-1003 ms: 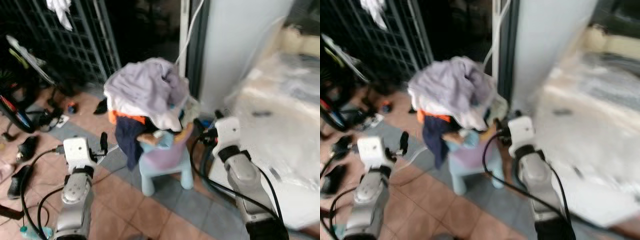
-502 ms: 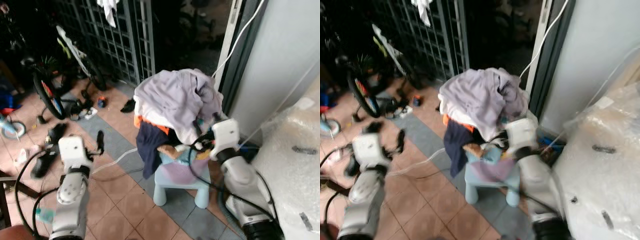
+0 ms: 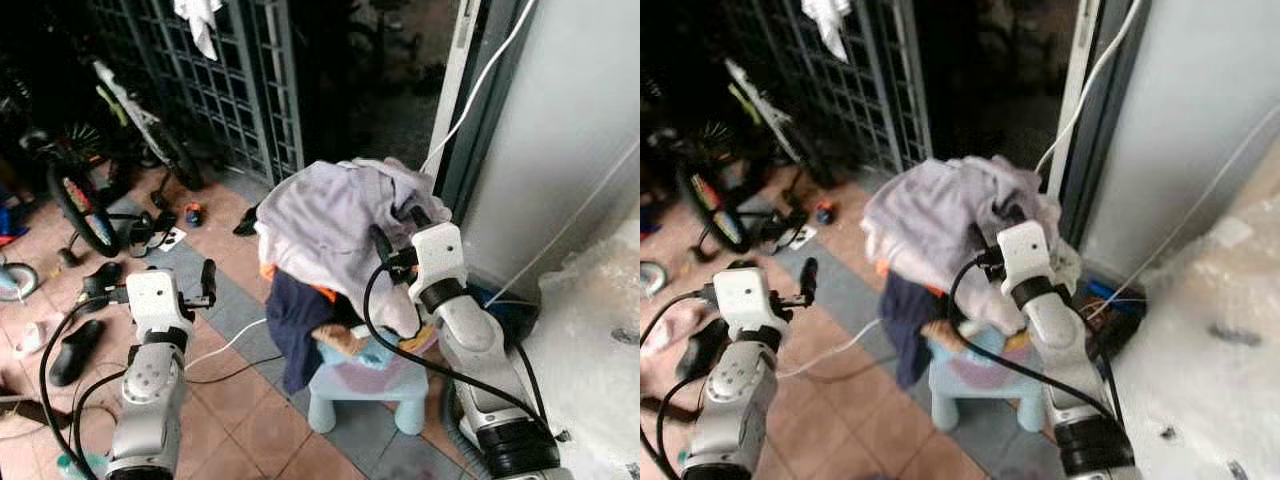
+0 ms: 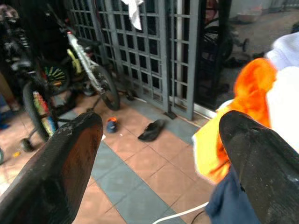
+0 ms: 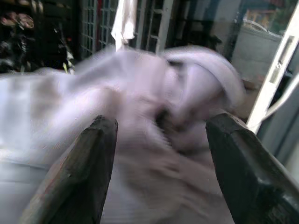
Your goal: Clothes washing
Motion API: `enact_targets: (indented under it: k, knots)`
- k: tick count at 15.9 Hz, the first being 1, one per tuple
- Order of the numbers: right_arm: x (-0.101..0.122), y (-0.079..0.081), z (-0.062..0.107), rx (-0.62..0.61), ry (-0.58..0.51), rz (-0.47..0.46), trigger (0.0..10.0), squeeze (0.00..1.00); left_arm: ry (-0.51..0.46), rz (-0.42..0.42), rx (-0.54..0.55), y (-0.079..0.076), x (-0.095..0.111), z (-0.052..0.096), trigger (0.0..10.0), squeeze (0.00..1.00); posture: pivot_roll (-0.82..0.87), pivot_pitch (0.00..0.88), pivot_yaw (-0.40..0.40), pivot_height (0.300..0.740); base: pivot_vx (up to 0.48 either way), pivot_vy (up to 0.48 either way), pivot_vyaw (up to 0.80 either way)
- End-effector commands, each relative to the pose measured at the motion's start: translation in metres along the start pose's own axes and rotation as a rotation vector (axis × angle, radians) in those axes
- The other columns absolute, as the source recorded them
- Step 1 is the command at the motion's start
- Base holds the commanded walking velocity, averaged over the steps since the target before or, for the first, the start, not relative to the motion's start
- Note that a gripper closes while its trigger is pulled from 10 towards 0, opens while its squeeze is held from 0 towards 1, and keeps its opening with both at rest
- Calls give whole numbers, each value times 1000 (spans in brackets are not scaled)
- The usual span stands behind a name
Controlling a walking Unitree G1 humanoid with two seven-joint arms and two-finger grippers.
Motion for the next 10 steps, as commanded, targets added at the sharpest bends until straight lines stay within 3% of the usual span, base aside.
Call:
enact_targets:
  k: [1,2,3,6,10]
  knots:
    - [-5,-2,0,23,27,18,10000,0,-4,5,-13,-8,1,0,10000,0,-52,0,105,740,0,0,0]
    - [-8,-1,-1,39,43,33,10000,0,-1,4,-13,-8,1,0,10000,0,-52,0,105,740,0,0,0]
    - [-12,1,-2,55,77,53,0,0,3,1,-15,-9,0,0,10000,0,-54,0,105,740,0,0,0]
    - [-19,6,-12,87,141,47,0,0,-1,-1,-19,-10,2,-4,10000,0,-57,0,106,740,0,0,0]
    - [-25,19,-12,185,176,-2,0,0,3,-4,-21,-12,1,-4,10000,0,-57,0,105,740,0,0,0]
Point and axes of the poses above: a point about 5 cm out from each wrist's last joint towards the gripper, its own z axis pointing back from the gripper into the wrist, its own x axis along the axis of the wrist's last joint, y = z × x, the point moved 1 cm from there along -z, pointing out of the wrist towards the gripper, and after that the axes turned 4 degrees about -z, right-handed, at the moved point
